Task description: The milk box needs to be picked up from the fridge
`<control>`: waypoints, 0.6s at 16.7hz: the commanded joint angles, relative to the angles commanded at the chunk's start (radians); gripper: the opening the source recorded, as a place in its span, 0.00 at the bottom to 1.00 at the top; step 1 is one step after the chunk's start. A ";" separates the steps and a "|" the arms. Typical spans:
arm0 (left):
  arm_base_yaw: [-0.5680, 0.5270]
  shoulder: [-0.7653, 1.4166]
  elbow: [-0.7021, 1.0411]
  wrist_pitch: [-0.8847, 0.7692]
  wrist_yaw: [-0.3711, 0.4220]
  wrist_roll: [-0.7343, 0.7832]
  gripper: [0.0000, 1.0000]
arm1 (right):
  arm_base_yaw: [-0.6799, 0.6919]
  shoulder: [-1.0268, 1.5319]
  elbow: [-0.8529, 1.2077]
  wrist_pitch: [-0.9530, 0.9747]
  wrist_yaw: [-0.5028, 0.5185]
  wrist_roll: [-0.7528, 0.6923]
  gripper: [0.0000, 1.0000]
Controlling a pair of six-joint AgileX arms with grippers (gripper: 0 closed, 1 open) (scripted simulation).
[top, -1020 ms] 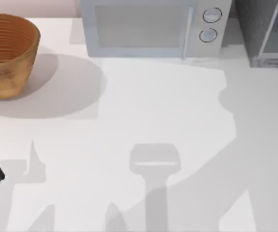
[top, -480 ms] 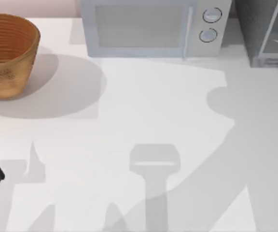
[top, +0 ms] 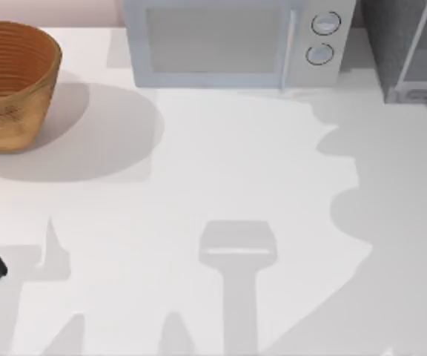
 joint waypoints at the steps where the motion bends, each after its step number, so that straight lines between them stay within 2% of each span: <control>1: 0.000 0.000 0.000 0.000 0.000 0.000 1.00 | -0.005 -0.024 -0.035 0.018 -0.004 0.000 0.00; 10: 0.000 0.000 0.000 0.000 0.000 0.000 1.00 | -0.001 -0.081 -0.088 0.028 -0.007 0.000 0.00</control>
